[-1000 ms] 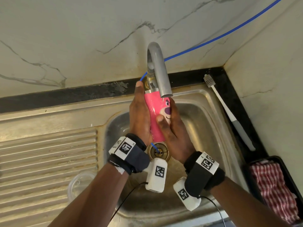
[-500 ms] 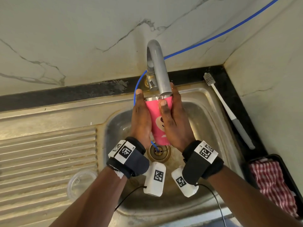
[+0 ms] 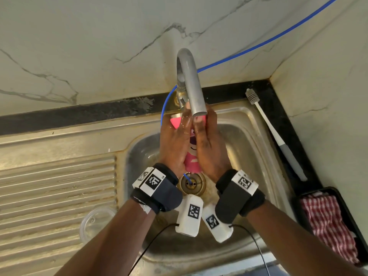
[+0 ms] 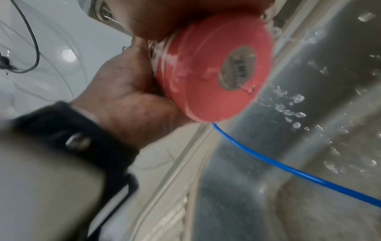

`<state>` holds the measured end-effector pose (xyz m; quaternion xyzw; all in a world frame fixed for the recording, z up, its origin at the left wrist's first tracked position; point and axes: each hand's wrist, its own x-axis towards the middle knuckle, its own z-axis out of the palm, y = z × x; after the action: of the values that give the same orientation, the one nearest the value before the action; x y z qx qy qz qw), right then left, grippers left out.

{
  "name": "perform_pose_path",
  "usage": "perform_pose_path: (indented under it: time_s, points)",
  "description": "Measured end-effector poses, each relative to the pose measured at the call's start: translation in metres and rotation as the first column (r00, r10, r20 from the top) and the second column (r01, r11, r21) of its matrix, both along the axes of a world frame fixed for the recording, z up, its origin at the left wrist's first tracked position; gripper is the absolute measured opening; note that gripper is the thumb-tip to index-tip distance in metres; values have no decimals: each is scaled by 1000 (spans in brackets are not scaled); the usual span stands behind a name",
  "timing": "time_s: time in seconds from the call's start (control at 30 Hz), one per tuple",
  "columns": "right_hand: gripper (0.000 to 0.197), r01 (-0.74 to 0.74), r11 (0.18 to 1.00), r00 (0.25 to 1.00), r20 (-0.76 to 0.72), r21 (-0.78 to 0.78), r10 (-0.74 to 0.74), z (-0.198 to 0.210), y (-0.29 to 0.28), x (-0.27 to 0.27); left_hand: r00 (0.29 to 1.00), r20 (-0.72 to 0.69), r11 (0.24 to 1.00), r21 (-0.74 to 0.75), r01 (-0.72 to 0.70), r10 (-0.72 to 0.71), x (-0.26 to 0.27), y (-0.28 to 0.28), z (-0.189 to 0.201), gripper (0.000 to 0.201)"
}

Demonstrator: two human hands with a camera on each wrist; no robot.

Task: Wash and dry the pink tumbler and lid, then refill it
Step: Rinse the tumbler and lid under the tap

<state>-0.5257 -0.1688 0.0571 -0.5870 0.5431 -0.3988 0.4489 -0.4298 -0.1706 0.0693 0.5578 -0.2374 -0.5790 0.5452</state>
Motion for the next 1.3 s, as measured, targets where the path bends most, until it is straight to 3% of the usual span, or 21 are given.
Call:
perform_pose_path:
  time_s: [0.07,0.13,0.17,0.27,0.33,0.4,0.53,0.67,0.77,0.93,1.03,1.13,1.2,1.3]
  points:
    - [67,-120,993,990,-71,-19,118,-14,17,-4,999,-17,999,-1,-39,39,6,-8,3,58]
    - [68,-194,981,977,-96,-22,191,-18,26,-10,999,-23,999,-3,-39,39,10,-12,5,80]
    - [63,-206,978,977,-56,-7,206,-14,24,-12,999,-34,1000,-4,-26,26,10,-10,4,82]
    - [57,-132,984,986,119,120,118,2,3,-17,997,-57,998,25,52,-50,2,2,0,57]
    - [57,-74,975,978,208,210,30,6,-10,-18,992,-91,995,36,91,-88,-2,6,-4,53]
    - [53,-56,982,981,194,181,20,5,-7,-16,990,-116,997,14,76,-74,0,1,-3,55]
    - [49,-165,985,979,128,53,157,2,25,-14,986,-159,999,18,41,-38,11,-9,7,77]
    - [51,-209,975,971,131,70,198,4,11,-18,974,-196,992,22,122,-115,13,0,7,72]
    - [60,-175,970,972,189,171,142,11,-8,-18,960,-210,981,26,194,-184,11,6,5,69]
    - [24,-151,979,981,141,137,132,10,-16,-21,973,-5,969,83,232,-232,14,4,3,64]
    - [33,-147,984,989,45,104,143,12,-19,-21,975,81,976,87,198,-205,18,1,1,38]
    - [53,-171,979,984,-30,107,175,17,-21,-23,970,125,977,71,200,-207,23,0,5,28]
    - [50,-190,974,981,-25,120,194,15,-21,-27,972,146,983,56,176,-183,28,2,6,29]
    - [45,-201,968,979,57,152,194,4,-15,-36,994,39,989,115,97,-102,36,3,3,52]
